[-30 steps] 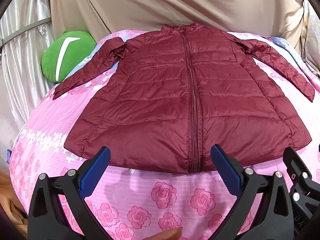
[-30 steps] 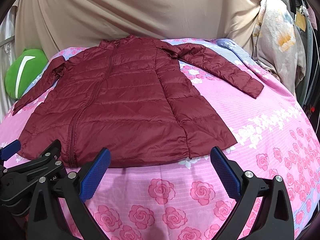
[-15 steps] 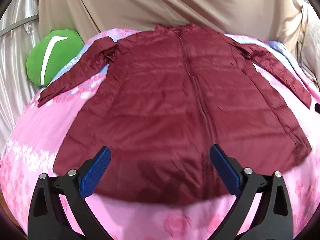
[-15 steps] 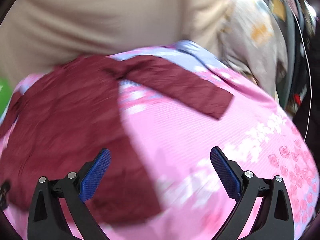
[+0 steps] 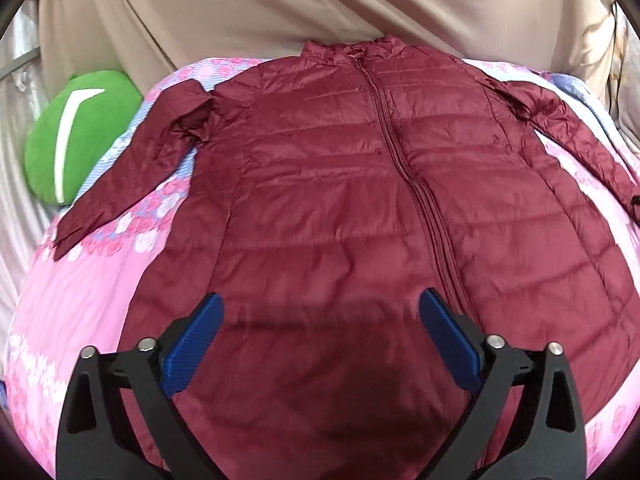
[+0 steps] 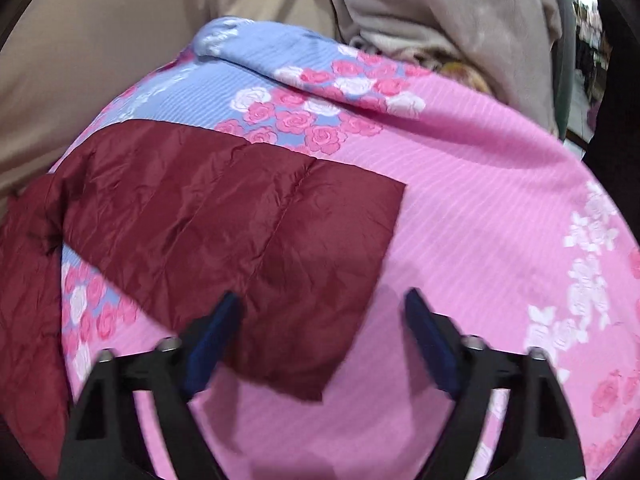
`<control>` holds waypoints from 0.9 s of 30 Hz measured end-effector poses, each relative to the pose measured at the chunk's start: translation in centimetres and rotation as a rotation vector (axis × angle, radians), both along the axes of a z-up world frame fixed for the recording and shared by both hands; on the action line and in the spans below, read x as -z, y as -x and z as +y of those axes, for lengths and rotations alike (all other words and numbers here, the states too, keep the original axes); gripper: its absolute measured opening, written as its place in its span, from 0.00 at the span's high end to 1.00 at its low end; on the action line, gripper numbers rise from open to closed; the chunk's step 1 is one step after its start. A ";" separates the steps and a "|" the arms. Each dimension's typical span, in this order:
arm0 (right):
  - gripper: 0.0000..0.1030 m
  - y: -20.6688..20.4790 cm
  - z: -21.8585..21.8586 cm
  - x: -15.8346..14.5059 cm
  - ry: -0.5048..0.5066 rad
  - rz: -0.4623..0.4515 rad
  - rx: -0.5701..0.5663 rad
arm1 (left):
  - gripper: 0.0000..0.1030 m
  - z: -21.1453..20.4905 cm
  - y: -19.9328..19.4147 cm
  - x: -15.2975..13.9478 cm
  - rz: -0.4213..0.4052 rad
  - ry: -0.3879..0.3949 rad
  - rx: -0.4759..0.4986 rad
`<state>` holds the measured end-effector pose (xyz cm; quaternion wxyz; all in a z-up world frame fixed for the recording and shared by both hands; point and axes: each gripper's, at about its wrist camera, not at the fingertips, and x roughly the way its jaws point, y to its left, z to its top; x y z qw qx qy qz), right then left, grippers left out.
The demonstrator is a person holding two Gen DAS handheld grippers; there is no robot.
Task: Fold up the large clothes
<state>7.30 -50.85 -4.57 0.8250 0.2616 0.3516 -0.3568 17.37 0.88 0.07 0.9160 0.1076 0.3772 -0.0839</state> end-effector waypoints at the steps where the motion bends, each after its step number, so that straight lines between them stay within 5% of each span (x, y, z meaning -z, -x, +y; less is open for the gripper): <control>1: 0.54 -0.6 -0.4 -0.1 -0.002 -0.006 0.003 | 0.11 0.0 -0.5 -0.1 -0.003 0.005 -0.001; 2: 0.83 -1.1 -0.5 -0.5 0.013 -0.009 0.004 | 0.16 0.0 -1.0 -0.3 -0.009 0.012 -0.002; 3: 0.95 -1.8 -0.7 -1.1 0.017 -0.012 -0.007 | 0.18 0.0 -1.8 -0.7 -0.018 0.019 -0.005; 6: 0.96 -3.9 -0.4 -5.2 0.037 -0.117 -0.040 | 0.18 0.0 -3.5 -1.6 -0.038 0.036 -0.011; 10: 0.97 -8.5 4.2 -14.4 0.165 -0.275 -0.183 | 0.18 -0.3 -5.9 -3.1 -0.088 0.046 -0.011; 16: 0.97 -18.3 18.3 -23.6 0.268 -0.424 -0.534 | 0.18 -1.1 -9.0 -4.8 -0.122 0.088 0.003; 20: 0.97 -25.6 29.4 -22.7 0.304 -0.393 -0.778 | 0.17 -0.6 -10.9 -4.9 -0.111 0.127 -0.008; 27: 0.88 -33.8 44.5 -12.2 0.273 -0.178 -1.143 | 0.17 2.4 -14.8 -2.8 -0.054 0.159 -0.073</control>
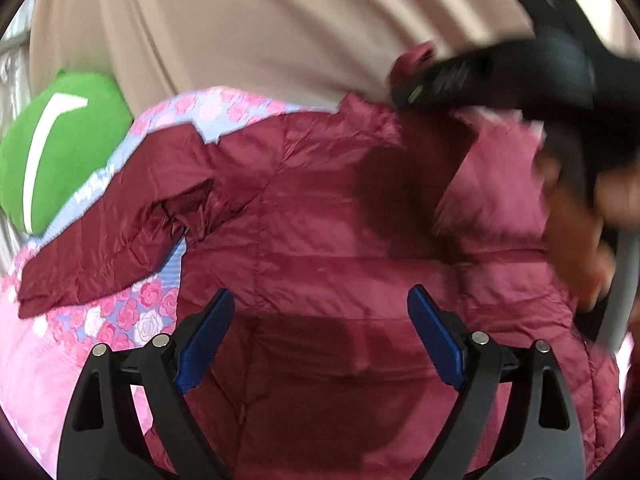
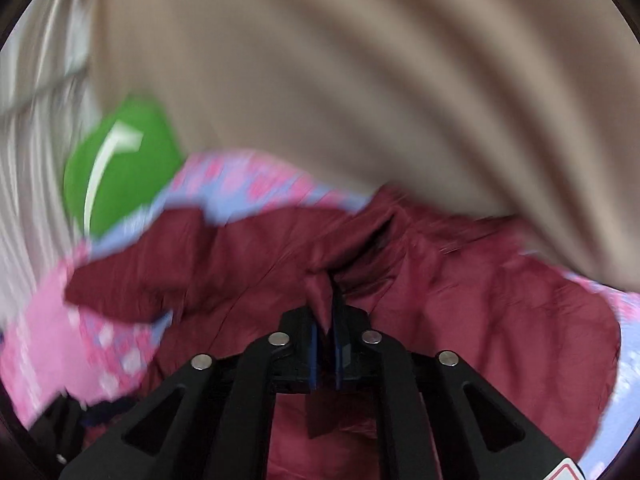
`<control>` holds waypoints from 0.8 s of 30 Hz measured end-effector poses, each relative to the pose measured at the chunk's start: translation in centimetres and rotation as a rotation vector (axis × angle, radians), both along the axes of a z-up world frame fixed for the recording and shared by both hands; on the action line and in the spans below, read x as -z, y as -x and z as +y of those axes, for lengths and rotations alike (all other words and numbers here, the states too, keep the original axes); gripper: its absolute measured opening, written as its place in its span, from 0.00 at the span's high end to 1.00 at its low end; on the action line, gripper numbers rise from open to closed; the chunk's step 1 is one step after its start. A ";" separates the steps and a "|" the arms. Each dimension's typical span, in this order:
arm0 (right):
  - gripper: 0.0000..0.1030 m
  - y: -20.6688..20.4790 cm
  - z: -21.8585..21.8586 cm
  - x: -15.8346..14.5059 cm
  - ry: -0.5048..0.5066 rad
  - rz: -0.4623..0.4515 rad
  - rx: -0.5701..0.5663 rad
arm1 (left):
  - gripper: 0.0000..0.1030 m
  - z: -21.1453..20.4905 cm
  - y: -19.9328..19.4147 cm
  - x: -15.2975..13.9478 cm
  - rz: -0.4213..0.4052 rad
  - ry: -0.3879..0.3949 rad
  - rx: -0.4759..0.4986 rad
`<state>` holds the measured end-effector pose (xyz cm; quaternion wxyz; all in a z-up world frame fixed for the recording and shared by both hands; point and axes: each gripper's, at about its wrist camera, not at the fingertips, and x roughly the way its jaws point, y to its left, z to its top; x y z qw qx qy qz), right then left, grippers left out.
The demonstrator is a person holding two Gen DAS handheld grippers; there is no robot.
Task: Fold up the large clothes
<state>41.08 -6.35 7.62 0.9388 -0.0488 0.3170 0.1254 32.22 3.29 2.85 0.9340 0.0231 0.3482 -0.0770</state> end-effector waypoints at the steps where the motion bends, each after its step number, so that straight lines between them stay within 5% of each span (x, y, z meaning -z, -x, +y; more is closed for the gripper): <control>1: 0.86 0.0 1.1 1.1 0.017 0.014 -0.030 | 0.16 0.5 -0.7 0.6 0.020 0.003 -0.016; 4: 0.73 2.3 0.9 0.7 -0.003 -0.042 -0.068 | 0.16 1.8 -2.5 2.0 0.069 0.031 -0.033; 6: 0.52 4.2 -1.0 -0.8 -0.051 -0.100 -0.063 | 0.16 2.3 -3.4 2.5 0.101 0.069 -0.042; 9: 0.46 7.8 -7.1 -3.0 -0.095 -0.193 0.051 | 0.12 2.1 -5.4 2.6 0.139 0.156 -0.013; 13: 0.44 11.2 -16.6 -2.4 -0.085 -0.204 0.291 | 0.12 0.7 -8.8 3.3 0.194 0.211 -0.007; 14: 0.44 11.9 -19.0 -1.6 -0.096 -0.184 0.345 | 0.16 0.6 -9.4 3.5 0.204 0.226 -0.011; 16: 0.44 13.2 -24.1 0.5 -0.139 -0.124 0.451 | 0.45 0.3 -10.6 3.9 0.219 0.247 -0.009; 18: 0.44 14.0 -27.8 2.5 -0.170 -0.078 0.536 | 0.92 0.0 -11.6 4.0 0.229 0.241 -0.001; 24: 0.43 13.2 -32.5 5.6 -0.280 -0.030 0.608 | 0.96 0.5 -12.4 0.2 0.074 0.212 -0.040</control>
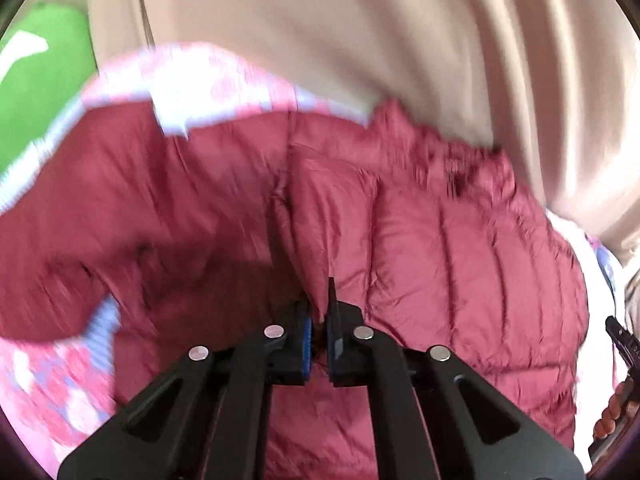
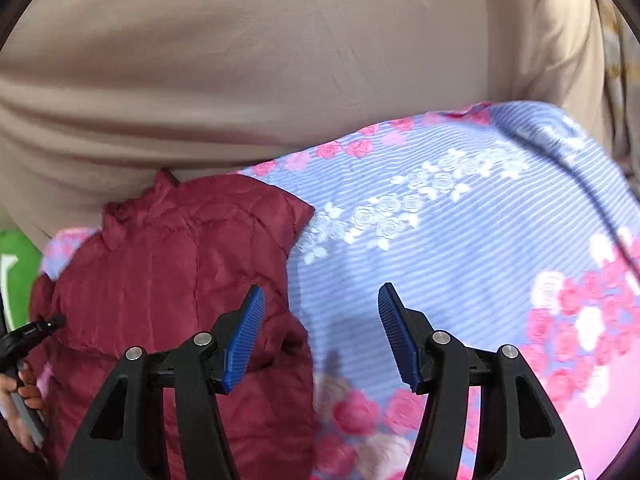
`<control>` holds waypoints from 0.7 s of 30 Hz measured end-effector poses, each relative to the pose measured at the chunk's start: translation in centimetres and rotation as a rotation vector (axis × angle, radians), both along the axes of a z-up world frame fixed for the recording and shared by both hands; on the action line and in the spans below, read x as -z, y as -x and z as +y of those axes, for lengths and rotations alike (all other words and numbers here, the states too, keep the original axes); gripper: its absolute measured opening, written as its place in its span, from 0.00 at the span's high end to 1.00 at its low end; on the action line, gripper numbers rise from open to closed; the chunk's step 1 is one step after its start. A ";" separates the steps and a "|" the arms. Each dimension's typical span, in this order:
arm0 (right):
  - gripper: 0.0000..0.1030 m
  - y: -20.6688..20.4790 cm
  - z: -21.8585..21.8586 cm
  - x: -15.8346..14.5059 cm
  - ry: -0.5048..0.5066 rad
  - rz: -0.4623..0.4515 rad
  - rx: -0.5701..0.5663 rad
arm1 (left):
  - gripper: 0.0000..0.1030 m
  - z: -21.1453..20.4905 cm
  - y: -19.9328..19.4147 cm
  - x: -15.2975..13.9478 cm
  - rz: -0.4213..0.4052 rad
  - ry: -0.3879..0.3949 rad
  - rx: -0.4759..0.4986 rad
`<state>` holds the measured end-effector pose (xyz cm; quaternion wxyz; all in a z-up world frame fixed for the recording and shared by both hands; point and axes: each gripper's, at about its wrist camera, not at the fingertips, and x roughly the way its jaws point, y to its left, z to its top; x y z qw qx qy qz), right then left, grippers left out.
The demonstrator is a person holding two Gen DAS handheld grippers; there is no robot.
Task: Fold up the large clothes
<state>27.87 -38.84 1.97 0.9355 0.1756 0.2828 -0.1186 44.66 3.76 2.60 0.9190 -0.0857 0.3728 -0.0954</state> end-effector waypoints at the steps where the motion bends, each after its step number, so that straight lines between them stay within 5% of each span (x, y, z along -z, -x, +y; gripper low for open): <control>1: 0.43 -0.7 0.1 0.2 -0.028 -0.006 -0.017 | 0.96 0.1 0.0 -0.6 -0.025 -0.007 -0.015; 8: 0.44 -1.7 2.5 1.6 -0.006 0.046 -0.029 | 0.96 0.3 -0.7 3.6 0.041 -0.119 -0.057; 13: 0.44 0.9 6.4 2.9 0.315 0.095 -0.141 | 0.96 -0.8 0.4 4.0 0.006 -0.134 -0.039; 16: 0.46 -0.9 7.3 3.6 0.390 0.136 -0.161 | 0.96 -1.6 0.8 4.2 -0.003 -0.154 -0.047; 17: 0.50 -1.8 7.4 3.5 0.403 0.142 -0.147 | 0.96 -1.3 -0.1 4.2 -0.005 -0.156 -0.048; 20: 0.94 -3.8 6.5 2.9 0.349 0.140 -0.110 | 0.96 -1.3 0.3 4.2 -0.002 -0.154 -0.046; 21: 0.96 -3.3 5.6 2.0 0.259 0.079 -0.104 | 0.96 -1.2 0.6 4.4 -0.003 -0.155 -0.043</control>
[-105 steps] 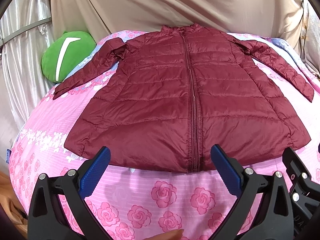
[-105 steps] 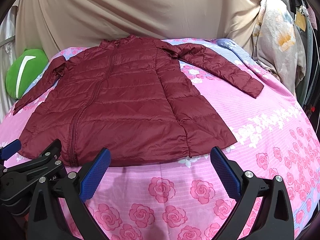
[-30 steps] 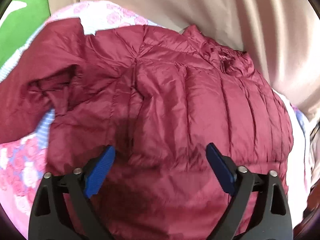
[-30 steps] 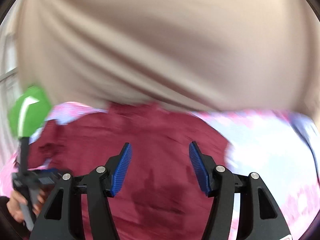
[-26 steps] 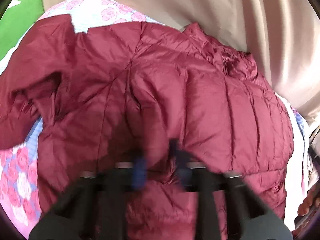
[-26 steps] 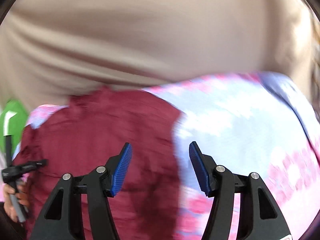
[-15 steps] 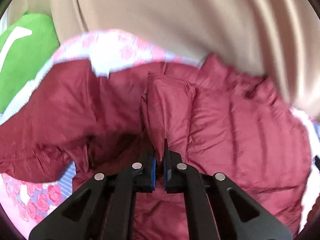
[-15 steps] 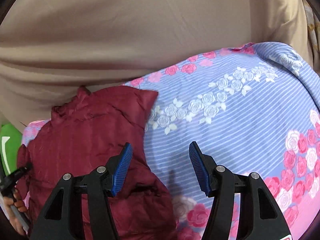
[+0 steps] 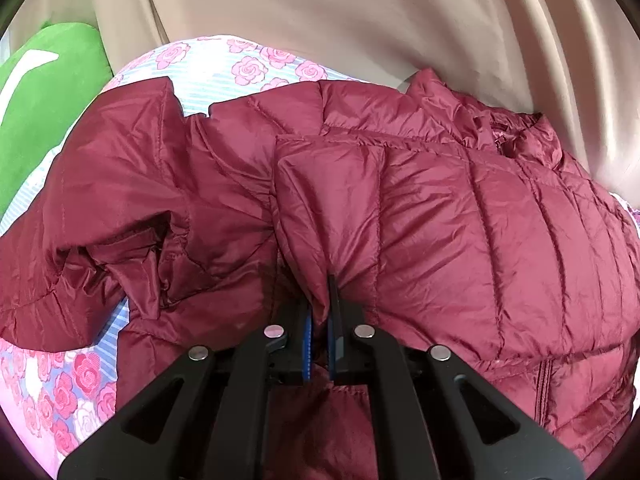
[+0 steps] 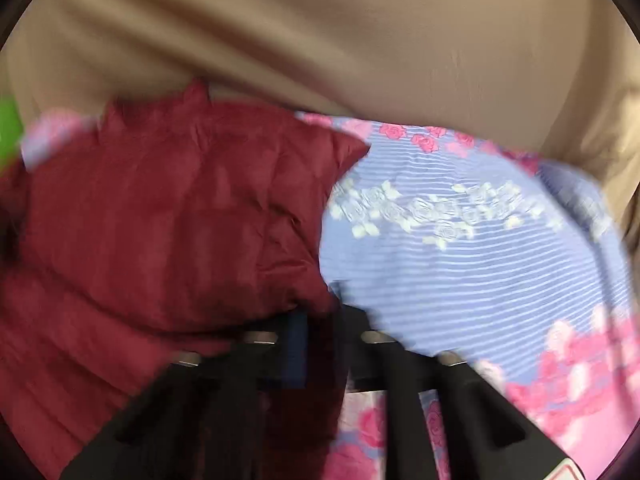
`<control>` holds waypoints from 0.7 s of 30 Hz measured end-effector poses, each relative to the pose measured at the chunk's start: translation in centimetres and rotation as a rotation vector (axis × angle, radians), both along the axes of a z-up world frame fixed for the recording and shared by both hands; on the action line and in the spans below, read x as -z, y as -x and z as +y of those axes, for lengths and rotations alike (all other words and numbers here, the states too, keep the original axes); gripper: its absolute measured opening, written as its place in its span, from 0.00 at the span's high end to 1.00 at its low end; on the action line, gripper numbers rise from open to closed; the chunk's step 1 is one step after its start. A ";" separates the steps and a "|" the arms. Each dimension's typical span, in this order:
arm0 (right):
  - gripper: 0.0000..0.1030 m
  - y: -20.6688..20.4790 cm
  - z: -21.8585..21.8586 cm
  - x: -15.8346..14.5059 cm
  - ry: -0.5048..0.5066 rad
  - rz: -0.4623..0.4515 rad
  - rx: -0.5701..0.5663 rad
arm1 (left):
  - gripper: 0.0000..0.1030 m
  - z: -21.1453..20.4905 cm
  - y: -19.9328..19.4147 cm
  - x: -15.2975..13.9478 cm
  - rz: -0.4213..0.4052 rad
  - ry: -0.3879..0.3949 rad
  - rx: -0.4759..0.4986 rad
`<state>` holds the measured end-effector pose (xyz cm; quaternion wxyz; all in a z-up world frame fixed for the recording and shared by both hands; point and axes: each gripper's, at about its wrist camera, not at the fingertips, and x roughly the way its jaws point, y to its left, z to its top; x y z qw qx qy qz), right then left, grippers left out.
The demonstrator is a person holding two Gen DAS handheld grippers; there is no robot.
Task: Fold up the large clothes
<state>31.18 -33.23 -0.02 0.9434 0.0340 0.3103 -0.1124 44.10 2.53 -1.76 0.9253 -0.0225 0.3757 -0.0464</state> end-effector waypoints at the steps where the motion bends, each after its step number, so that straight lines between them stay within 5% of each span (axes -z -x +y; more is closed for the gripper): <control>1: 0.97 0.9 -0.4 -0.6 -0.054 -0.045 0.002 | 0.96 -0.1 0.3 0.1 -0.002 -0.005 0.006; 3: 0.98 1.7 -1.4 -0.4 -0.114 -0.066 0.015 | 0.96 -0.3 0.3 0.1 -0.006 -0.011 0.016; 6: 0.98 -0.1 -2.6 3.9 -0.130 0.116 0.035 | 0.96 -0.4 1.7 -0.1 -0.014 -0.026 0.039; 8: 0.96 0.7 -2.4 3.1 -0.098 0.113 0.044 | 0.96 -0.9 2.2 0.0 -0.021 -0.047 0.037; 13: 0.90 4.0 -3.4 -1.4 -0.244 -0.035 0.074 | 0.96 -0.7 2.9 0.2 -0.020 -0.008 0.042; 18: 0.93 0.6 1.2 -4.3 -0.146 -0.073 -0.011 | 0.96 -0.8 3.1 0.3 -0.022 -0.003 0.042; 21: 0.93 0.0 1.1 -5.1 -0.179 -0.115 0.063 | 0.96 0.1 2.1 0.2 -0.020 0.013 0.043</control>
